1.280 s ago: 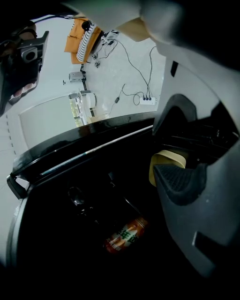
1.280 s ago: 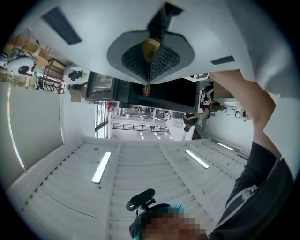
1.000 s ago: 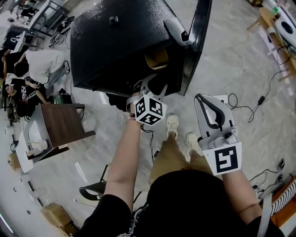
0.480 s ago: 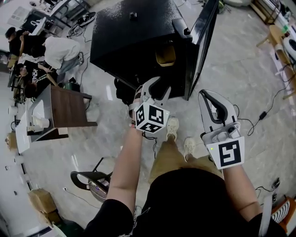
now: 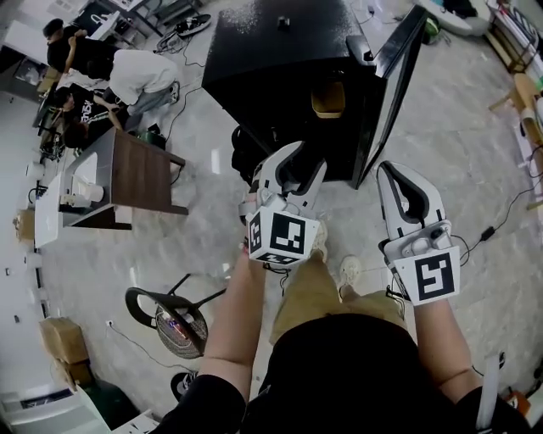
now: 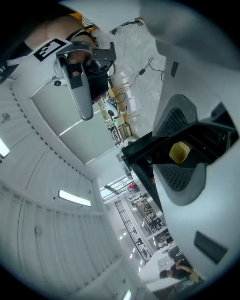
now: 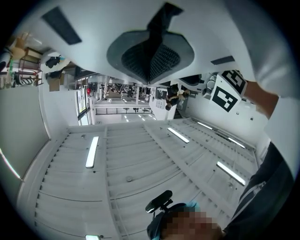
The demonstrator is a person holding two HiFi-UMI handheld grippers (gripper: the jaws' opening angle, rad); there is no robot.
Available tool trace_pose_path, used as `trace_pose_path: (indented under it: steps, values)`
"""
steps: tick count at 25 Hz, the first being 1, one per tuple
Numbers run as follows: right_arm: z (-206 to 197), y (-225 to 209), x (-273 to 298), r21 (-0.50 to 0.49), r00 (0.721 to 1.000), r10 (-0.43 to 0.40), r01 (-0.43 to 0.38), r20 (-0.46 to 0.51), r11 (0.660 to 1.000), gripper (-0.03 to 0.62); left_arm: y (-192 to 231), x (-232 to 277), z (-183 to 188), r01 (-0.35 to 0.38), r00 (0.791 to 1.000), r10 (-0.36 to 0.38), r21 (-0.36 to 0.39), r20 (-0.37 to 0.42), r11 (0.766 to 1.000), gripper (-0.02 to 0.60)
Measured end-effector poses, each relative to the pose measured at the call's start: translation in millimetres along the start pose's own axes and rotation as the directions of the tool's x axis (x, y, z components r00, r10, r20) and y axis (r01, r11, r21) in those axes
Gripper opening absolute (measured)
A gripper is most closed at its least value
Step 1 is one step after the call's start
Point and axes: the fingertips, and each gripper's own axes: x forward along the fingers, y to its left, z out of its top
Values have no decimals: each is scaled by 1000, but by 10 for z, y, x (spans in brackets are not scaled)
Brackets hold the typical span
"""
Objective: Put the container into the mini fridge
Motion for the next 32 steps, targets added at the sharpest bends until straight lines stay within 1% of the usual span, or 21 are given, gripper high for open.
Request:
trace_pose_path:
  steps: [3,7,10,14,16,19,20,22,23,24,25,26,27,28,29,30,31,32]
  values:
    - [46,100,-67,-13,1000,30,-30,5,999,37,29,-258,166,-26,999,26,9,19,1000,192]
    - [239,250,-10,46,998,25,-27,54,999,37,160,-585,362,-74,996,73,16,58,997,192]
    - [221,387,0,-3,997,68,-68,45,998,37,223,-789,455,-99,992,98,9,81,995,192]
    - [395,554,53,24,996,48,-50,80,998,37,257,-1074,538,-114,986,116,-25,123,993,192]
    - [481,673,61,26,995,41,-43,89,999,37,294,-1232,581,-113,982,116,-33,146,993,192]
    - [521,927,26,-51,995,60,-56,74,997,37,380,-1509,648,-97,981,95,6,172,995,192]
    - [550,1031,27,-61,996,49,-44,78,997,37,407,-1613,641,-92,979,88,10,185,996,192]
    - [642,1247,34,-43,995,3,1,97,999,37,448,-1825,600,-81,973,77,10,216,997,192]
    - [680,1355,30,-40,995,-14,18,103,999,37,470,-1922,578,-76,969,74,-3,236,997,192]
    - [698,1460,18,-52,995,-20,26,103,998,37,492,-2011,550,-71,960,81,-50,267,996,192]
    - [710,1559,3,-69,995,-24,31,100,997,37,512,-2094,503,-62,944,109,-158,311,986,190]
    - [735,1648,-5,-75,994,-34,41,102,996,37,524,-2172,430,-45,921,159,-306,357,951,187]
    - [770,1730,-7,-69,993,-50,57,106,996,37,521,-2239,341,-24,907,192,-407,375,913,183]
    - [791,1813,-12,-66,992,-63,70,106,995,37,502,-2293,253,-10,918,169,-404,359,915,178]
    - [786,1903,-24,-76,993,-68,76,101,994,37,474,-2340,179,0,943,105,-316,317,949,172]
    - [770,1996,-42,-92,993,-69,78,94,993,37,453,-2389,133,14,962,43,-205,271,979,166]
    - [769,2089,-61,-98,993,-76,86,94,992,37,447,-2447,122,25,969,5,-118,247,993,164]
    - [788,2174,-84,-89,991,-92,101,100,991,37,456,-2511,139,30,968,-13,-66,252,997,161]
